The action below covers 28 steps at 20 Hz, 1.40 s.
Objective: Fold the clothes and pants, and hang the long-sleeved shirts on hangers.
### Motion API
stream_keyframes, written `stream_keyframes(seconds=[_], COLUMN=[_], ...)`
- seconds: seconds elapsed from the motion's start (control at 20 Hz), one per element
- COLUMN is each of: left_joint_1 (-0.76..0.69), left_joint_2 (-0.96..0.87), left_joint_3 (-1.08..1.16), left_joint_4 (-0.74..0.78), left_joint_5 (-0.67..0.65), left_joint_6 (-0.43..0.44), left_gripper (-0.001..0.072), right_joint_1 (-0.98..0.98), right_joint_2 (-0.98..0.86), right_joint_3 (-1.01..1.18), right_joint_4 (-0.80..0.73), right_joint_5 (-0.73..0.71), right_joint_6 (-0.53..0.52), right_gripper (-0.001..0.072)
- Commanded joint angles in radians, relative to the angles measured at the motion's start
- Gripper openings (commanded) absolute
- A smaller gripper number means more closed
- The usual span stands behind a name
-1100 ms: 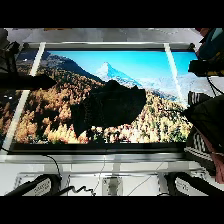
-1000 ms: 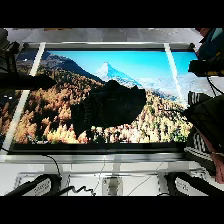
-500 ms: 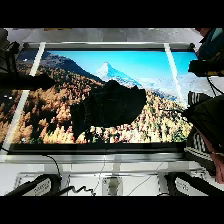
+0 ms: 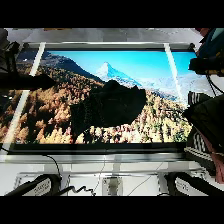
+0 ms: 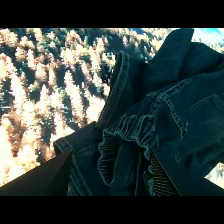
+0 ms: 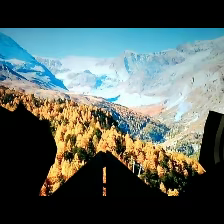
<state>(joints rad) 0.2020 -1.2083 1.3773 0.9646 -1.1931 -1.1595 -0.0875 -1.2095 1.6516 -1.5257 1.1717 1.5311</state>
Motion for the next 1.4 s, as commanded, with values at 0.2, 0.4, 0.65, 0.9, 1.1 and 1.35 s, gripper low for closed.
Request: stream_keyframes(seconds=[0.2, 0.4, 0.65, 0.9, 1.1, 1.35], left_joint_1=[0.001, 0.001, 0.001, 0.0, 0.0, 0.0], left_joint_2=[-0.001, -0.001, -0.001, -0.001, -0.001, -0.001], left_joint_3=[0.0, 0.0, 0.0, 0.0, 0.0, 0.0], left_joint_4=[0.0, 0.0, 0.0, 0.0, 0.0, 0.0], left_joint_5=[0.0, 0.0, 0.0, 0.0, 0.0, 0.001], left_joint_6=[0.0, 0.0, 0.0, -0.001, -0.004, -0.003], left_gripper=[0.054, 0.054, 0.054, 0.054, 0.0541, 0.054], right_joint_1=[0.008, 0.2, 0.599, 0.915, 1.055, 1.067], right_joint_2=[-0.006, -0.026, -0.031, -0.129, -0.3, -0.495], right_joint_3=[-0.011, -0.132, -0.404, -0.509, -0.468, -0.239], right_joint_4=[0.277, 0.376, 0.346, 0.252, 0.097, 0.011], right_joint_5=[-0.057, 0.131, -0.071, -0.523, -0.713, -0.532], right_joint_6=[0.038, -0.2, -0.27, -0.338, -0.425, -0.425], right_gripper=[0.0044, 0.0044, 0.0044, 0.0515, 0.0514, 0.0517])
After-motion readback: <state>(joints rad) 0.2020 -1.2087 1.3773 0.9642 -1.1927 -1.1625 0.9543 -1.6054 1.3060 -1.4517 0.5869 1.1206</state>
